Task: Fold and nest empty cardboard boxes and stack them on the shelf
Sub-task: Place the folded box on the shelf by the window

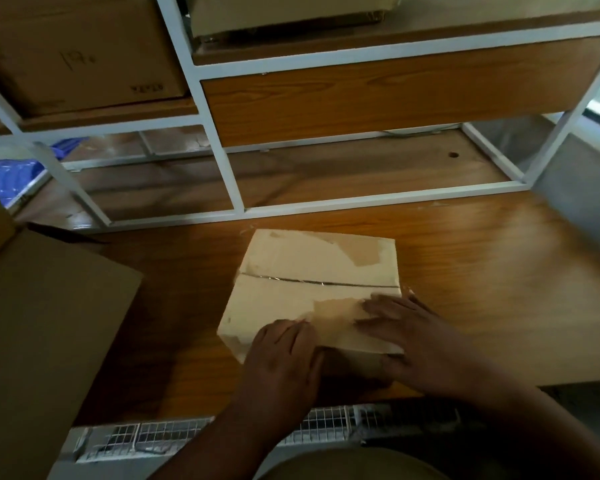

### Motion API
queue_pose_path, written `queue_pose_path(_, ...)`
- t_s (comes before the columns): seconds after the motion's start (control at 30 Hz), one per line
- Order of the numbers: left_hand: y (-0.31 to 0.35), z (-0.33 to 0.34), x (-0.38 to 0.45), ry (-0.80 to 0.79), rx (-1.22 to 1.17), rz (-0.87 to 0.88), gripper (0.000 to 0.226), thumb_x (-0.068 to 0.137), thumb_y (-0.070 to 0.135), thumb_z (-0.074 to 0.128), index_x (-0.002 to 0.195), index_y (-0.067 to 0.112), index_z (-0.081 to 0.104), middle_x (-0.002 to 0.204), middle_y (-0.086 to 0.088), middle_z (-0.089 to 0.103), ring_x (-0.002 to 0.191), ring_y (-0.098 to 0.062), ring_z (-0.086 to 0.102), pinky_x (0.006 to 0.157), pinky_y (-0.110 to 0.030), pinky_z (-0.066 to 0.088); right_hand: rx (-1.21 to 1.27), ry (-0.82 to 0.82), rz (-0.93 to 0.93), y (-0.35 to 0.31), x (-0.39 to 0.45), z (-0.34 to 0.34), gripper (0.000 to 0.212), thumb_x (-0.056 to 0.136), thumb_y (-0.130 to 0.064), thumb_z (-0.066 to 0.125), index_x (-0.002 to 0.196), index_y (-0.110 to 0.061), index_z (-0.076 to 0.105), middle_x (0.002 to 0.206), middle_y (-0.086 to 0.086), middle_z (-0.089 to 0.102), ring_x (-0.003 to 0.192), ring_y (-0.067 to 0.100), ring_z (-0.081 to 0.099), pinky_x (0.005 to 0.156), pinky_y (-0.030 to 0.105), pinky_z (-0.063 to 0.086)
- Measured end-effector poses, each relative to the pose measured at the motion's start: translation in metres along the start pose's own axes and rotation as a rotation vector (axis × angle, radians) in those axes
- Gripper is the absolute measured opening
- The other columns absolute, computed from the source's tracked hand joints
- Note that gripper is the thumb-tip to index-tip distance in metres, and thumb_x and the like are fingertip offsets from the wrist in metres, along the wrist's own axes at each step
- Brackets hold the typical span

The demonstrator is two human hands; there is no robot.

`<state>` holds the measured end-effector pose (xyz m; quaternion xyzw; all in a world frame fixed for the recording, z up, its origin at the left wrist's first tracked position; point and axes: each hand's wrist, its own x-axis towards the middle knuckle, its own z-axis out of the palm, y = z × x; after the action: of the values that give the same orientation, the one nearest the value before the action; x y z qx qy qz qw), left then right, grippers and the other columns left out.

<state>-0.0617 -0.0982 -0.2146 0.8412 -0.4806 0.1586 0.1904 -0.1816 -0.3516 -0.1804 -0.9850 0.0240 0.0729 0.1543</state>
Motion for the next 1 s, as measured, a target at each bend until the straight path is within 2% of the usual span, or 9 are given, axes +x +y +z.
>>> queue_pose_path(0.07,0.01,0.0,-0.005,-0.025,-0.038,0.0,0.04,0.101,0.029,0.071,0.136,0.011,0.066,0.127,-0.005,0.071,0.114,-0.02,0.063,0.101,-0.04,0.056,0.026,-0.006,-0.03,0.019,-0.004,-0.005,0.09,0.084,-0.099,0.003,0.158,-0.058,0.035,0.175,-0.029,0.009,0.162,-0.006,-0.009,0.137,0.045,0.003)
queue_pose_path(0.17,0.015,0.005,-0.008,-0.059,-0.082,-0.014,0.046,0.103,0.028,0.065,0.146,0.011,0.062,0.137,-0.006,0.067,0.124,-0.02,0.061,0.108,-0.038,0.052,0.08,0.074,-0.051,0.032,-0.003,0.007,0.066,0.096,-0.076,0.029,0.158,-0.055,0.036,0.175,-0.028,0.005,0.161,-0.006,-0.014,0.136,0.046,0.012)
queue_pose_path(0.27,0.007,0.0,-0.014,-0.078,-0.088,-0.09,0.052,0.098,0.034,0.07,0.146,0.013,0.062,0.151,-0.005,0.059,0.144,-0.018,0.05,0.12,-0.043,0.043,0.169,0.335,-0.042,0.034,-0.008,0.038,0.064,0.101,-0.047,0.054,0.163,-0.041,0.039,0.182,-0.013,0.002,0.168,0.016,0.002,0.127,0.055,0.031)
queue_pose_path(0.4,-0.005,-0.018,-0.045,0.095,-0.074,-0.341,0.056,0.091,0.028,0.076,0.143,0.013,0.06,0.167,-0.01,0.041,0.161,-0.026,0.029,0.129,-0.047,0.027,0.685,0.427,0.332,0.034,-0.027,0.08,0.097,0.095,-0.033,0.081,0.168,-0.045,0.018,0.176,-0.012,0.021,0.157,0.023,0.034,0.118,0.057,0.045)
queue_pose_path(0.5,-0.016,-0.023,-0.069,0.125,-0.247,-0.81,0.061,0.098,0.027,0.076,0.153,0.027,0.051,0.163,-0.006,0.044,0.151,-0.023,0.043,0.118,-0.044,0.042,0.655,0.245,0.462,0.043,-0.029,0.103,0.073,0.089,-0.044,0.082,0.15,-0.047,0.04,0.15,-0.007,0.045,0.135,0.022,0.052,0.104,0.054,0.058)
queue_pose_path(0.57,-0.022,-0.011,-0.076,-0.027,-0.434,-1.039,0.043,0.097,0.027,0.079,0.128,0.047,0.058,0.134,0.0,0.064,0.115,-0.014,0.064,0.09,-0.034,0.054,0.422,0.108,0.46,0.048,-0.028,0.113,0.073,0.085,-0.054,0.082,0.148,-0.038,0.048,0.146,-0.007,0.047,0.134,0.021,0.047,0.112,0.048,0.051)
queue_pose_path(0.7,-0.034,0.016,-0.083,-0.194,-0.555,-1.046,0.031,0.09,0.018,0.08,0.104,0.042,0.066,0.103,0.009,0.071,0.087,-0.008,0.07,0.076,-0.044,0.059,0.484,0.174,0.495,0.044,-0.021,0.128,0.075,0.083,-0.047,0.087,0.146,-0.028,0.053,0.144,-0.006,0.048,0.131,0.022,0.047,0.11,0.049,0.052)
queue_pose_path(0.9,-0.044,0.0,-0.063,-0.054,-0.984,-1.106,0.055,0.096,0.011,0.077,0.141,0.041,0.067,0.133,0.017,0.073,0.125,-0.011,0.066,0.099,-0.039,0.056,0.739,0.312,0.474,0.024,-0.026,0.112,0.045,0.094,-0.035,0.079,0.132,-0.041,0.055,0.132,-0.014,0.057,0.118,0.007,0.058,0.08,0.022,0.052)
queue_pose_path(1.0,-0.045,-0.023,-0.062,-0.021,-1.052,-1.053,0.064,0.089,0.037,0.082,0.148,0.048,0.059,0.146,0.019,0.065,0.133,-0.012,0.062,0.109,-0.048,0.05,0.822,0.451,0.432,0.006,-0.029,0.074,0.035,0.1,-0.022,0.074,0.125,-0.042,0.059,0.13,-0.017,0.059,0.115,-0.008,0.056,0.081,0.016,0.043)
